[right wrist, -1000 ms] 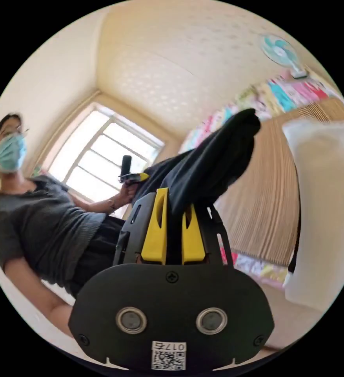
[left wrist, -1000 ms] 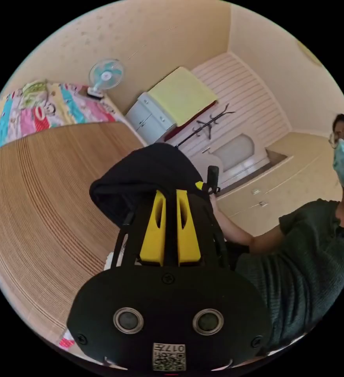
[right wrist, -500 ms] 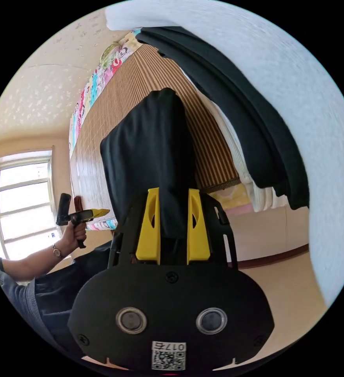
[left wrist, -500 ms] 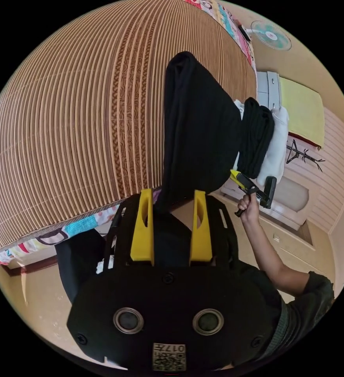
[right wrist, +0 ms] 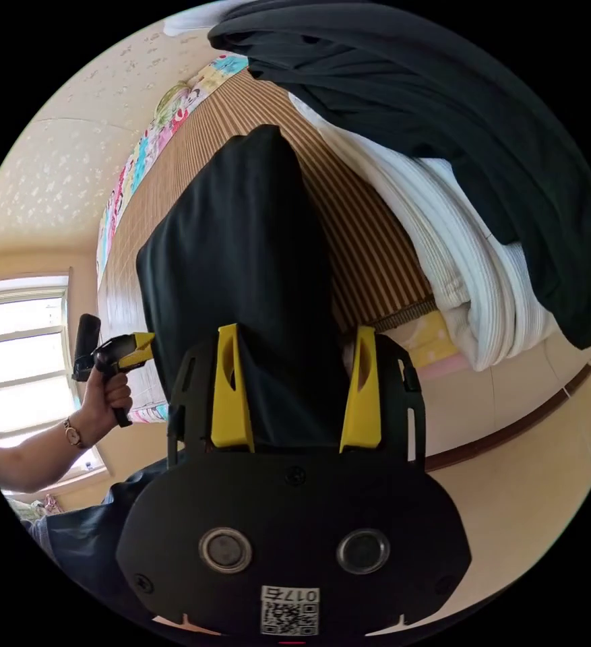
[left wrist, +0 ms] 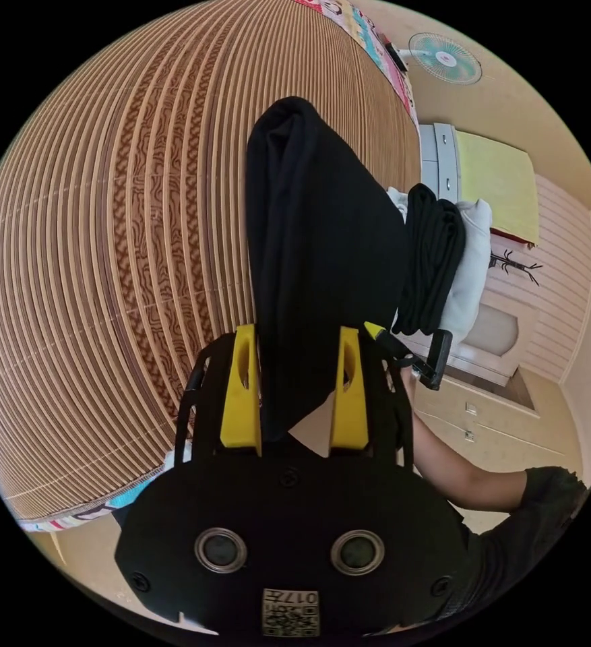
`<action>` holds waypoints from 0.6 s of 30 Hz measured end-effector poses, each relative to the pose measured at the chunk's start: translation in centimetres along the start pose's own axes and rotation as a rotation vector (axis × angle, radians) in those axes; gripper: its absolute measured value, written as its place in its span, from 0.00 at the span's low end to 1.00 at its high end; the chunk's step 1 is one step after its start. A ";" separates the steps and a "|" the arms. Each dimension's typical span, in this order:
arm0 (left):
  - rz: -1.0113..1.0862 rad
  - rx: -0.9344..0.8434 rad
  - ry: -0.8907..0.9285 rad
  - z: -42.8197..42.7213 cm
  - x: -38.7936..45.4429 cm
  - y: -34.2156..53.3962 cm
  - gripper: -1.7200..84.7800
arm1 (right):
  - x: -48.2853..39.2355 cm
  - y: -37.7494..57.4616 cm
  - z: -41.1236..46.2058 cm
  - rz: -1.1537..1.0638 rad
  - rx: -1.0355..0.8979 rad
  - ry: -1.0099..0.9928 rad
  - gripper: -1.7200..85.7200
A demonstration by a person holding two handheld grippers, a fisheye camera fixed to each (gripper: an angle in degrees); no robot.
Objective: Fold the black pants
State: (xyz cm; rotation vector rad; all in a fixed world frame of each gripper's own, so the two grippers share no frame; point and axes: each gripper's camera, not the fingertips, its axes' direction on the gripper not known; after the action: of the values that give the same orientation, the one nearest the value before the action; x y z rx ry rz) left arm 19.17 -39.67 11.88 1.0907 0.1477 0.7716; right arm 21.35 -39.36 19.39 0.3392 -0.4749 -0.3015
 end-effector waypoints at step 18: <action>0.178 -0.157 0.092 -3.1 0.1 -1.8 0.09 | 0.1 10.9 -5.1 0.049 -0.126 -0.666 0.10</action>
State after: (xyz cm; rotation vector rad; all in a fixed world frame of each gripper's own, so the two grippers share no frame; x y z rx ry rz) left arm 18.70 -37.76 8.91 0.9275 0.0670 0.9773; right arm 26.19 -28.33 19.35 0.0948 -1.1111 -0.3938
